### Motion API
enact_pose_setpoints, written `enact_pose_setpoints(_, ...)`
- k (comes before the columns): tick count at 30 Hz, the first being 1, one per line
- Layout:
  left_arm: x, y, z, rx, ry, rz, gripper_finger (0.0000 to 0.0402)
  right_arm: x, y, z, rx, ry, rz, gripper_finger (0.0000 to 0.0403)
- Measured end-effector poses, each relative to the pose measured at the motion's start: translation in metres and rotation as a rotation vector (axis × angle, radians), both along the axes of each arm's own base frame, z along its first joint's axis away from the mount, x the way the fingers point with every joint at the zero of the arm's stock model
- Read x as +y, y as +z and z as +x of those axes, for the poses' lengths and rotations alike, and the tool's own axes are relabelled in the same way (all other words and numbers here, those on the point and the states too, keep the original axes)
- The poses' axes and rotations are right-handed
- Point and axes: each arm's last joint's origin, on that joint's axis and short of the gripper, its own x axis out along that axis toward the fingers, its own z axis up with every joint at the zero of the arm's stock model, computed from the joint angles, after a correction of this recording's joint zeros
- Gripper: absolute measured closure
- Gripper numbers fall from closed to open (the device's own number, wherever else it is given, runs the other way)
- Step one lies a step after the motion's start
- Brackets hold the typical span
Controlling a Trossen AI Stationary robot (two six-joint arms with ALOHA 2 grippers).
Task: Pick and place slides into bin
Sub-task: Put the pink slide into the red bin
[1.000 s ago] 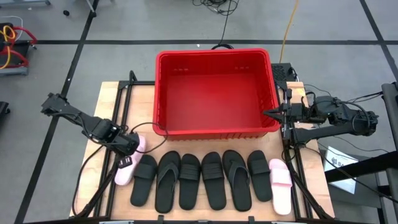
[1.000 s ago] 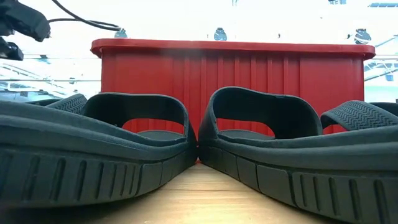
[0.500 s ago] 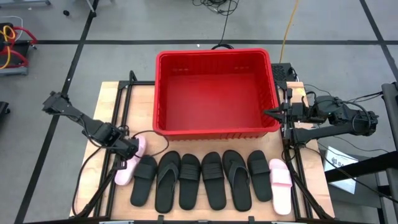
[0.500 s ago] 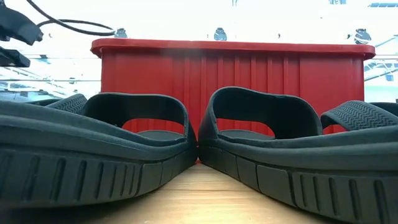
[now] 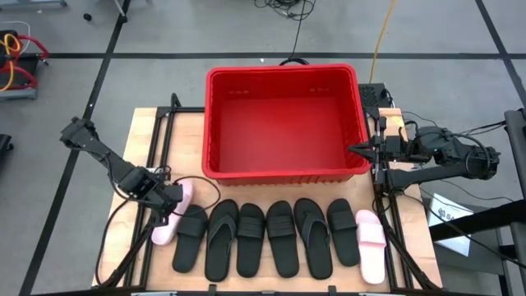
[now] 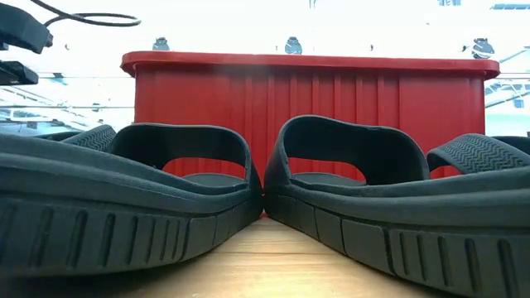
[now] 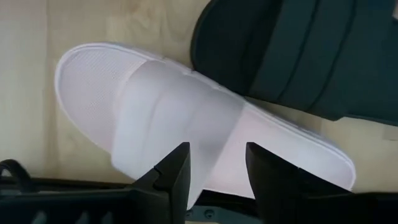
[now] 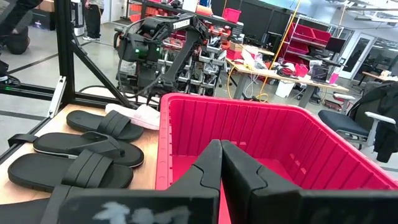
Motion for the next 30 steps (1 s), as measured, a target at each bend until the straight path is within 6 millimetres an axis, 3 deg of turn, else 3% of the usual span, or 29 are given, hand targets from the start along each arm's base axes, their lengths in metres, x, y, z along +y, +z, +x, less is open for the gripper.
enact_pose_setpoints(18,-0.030,-0.026,0.008,0.063,-0.113,0.214,0.0254,0.000,0.000,0.000,0.000,0.000,0.000,0.0403)
enact_pose_setpoints(30,-0.028,-0.031,0.006,0.075,0.027,0.360,0.0254,0.000,0.000,0.000,0.000,-0.001,0.000,0.0403)
